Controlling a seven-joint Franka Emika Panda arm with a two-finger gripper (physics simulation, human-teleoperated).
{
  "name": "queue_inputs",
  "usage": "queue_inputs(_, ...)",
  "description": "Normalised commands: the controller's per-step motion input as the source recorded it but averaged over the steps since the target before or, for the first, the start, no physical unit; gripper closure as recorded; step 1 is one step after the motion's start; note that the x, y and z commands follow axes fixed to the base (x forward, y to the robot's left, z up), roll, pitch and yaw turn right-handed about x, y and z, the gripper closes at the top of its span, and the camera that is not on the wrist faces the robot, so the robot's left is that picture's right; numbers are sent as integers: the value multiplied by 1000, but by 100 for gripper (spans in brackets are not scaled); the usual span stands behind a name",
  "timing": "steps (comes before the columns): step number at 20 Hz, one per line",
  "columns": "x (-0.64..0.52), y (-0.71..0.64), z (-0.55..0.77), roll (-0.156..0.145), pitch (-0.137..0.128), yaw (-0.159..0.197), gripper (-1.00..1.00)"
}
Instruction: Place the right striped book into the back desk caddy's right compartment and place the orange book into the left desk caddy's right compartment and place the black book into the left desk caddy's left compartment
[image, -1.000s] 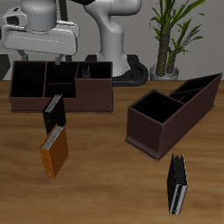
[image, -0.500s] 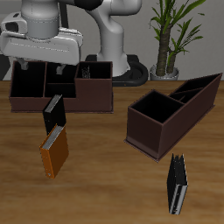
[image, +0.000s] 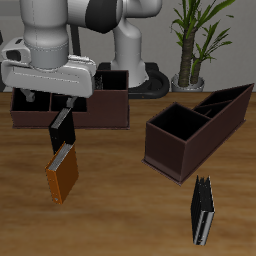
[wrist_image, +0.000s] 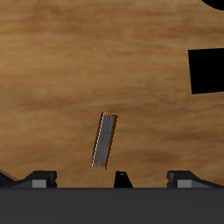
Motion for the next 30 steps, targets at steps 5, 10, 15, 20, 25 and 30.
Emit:
queue_inputs(5, 195, -116, -513, 0, 13, -23, -100)
queue_inputs(10, 143, -86, -488, -12, 31, -28, -100)
queue_inputs(15, 38, 8, -269, -9, -12, -25, -100)
queue_inputs(20, -92, 114, -328, -21, -106, -45, -100)
queue_inputs(25, -128, -13, -187, -26, -138, -112, -100)
queue_inputs(30, -38, -31, -105, 11, -28, -45, -100)
